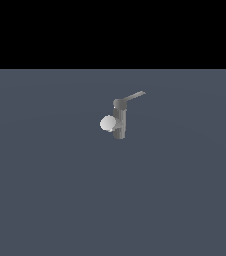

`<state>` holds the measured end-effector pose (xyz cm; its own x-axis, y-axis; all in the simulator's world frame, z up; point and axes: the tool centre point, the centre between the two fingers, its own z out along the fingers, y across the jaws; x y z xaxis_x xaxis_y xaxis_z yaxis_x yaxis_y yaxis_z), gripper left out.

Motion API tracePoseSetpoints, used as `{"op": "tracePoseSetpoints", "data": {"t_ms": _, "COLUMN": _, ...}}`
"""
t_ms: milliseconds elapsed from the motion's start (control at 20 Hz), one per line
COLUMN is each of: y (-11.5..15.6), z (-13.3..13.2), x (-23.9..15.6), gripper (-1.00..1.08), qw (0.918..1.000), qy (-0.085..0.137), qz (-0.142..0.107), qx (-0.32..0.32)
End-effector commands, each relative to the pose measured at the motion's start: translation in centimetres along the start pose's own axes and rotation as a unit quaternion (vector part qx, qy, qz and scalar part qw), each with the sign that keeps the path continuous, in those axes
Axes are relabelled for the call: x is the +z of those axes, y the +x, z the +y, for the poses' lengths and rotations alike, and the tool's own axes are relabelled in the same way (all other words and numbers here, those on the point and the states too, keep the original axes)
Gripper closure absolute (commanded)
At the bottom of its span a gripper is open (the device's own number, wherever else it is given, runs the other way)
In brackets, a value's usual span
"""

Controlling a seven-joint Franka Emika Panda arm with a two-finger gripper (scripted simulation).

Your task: Turn on the faucet by rotating a designated handle.

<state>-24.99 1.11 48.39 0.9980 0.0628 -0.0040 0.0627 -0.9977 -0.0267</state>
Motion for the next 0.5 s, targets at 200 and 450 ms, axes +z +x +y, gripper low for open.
{"op": "tracePoseSetpoints", "data": {"t_ms": 200, "y": 0.2, "z": -0.1, "x": 0.2, "gripper": 1.08, "qw": 1.0000, "qy": 0.000, "qz": 0.000, "qx": 0.005}}
{"op": "tracePoseSetpoints", "data": {"t_ms": 450, "y": 1.1, "z": -0.6, "x": 0.8, "gripper": 1.08, "qw": 0.9997, "qy": 0.000, "qz": 0.000, "qx": 0.024}}
